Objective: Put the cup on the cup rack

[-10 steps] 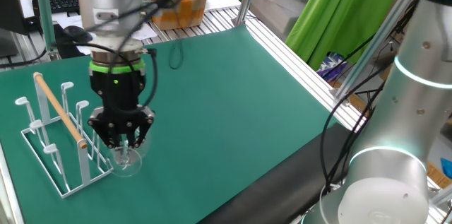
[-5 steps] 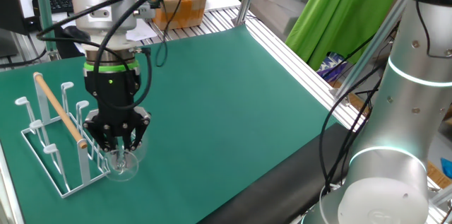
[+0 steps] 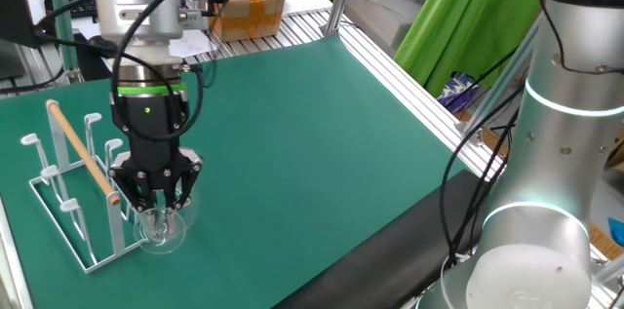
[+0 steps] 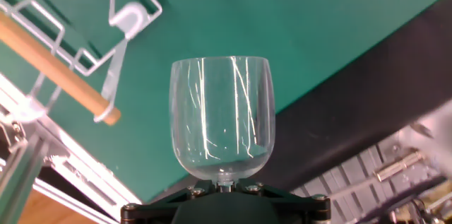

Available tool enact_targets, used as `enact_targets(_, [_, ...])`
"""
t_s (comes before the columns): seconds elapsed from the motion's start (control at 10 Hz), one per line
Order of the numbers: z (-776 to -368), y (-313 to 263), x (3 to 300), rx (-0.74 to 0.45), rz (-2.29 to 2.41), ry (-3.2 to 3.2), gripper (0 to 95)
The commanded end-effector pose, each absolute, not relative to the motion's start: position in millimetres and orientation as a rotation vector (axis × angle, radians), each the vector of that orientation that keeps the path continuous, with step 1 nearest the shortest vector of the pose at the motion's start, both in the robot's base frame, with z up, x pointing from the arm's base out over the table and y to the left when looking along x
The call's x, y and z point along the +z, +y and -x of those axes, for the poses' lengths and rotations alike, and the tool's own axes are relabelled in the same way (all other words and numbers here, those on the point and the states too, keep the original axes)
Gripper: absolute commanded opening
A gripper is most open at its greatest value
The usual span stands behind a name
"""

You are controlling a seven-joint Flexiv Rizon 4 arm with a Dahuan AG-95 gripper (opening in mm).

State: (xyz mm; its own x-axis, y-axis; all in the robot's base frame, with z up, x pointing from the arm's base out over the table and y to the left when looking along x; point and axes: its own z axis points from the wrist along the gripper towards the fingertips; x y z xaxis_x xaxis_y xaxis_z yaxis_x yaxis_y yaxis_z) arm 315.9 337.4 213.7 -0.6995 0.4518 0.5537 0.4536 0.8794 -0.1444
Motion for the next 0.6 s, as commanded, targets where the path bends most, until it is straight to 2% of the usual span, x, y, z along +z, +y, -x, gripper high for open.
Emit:
enact_targets(0.1, [-316.1,338.1,213.9,-0.046,0.664,-2.424,0.0])
enact_targets(0.6, [-318.7,342.6,212.3,-0.042,0.687,-2.413,0.0])
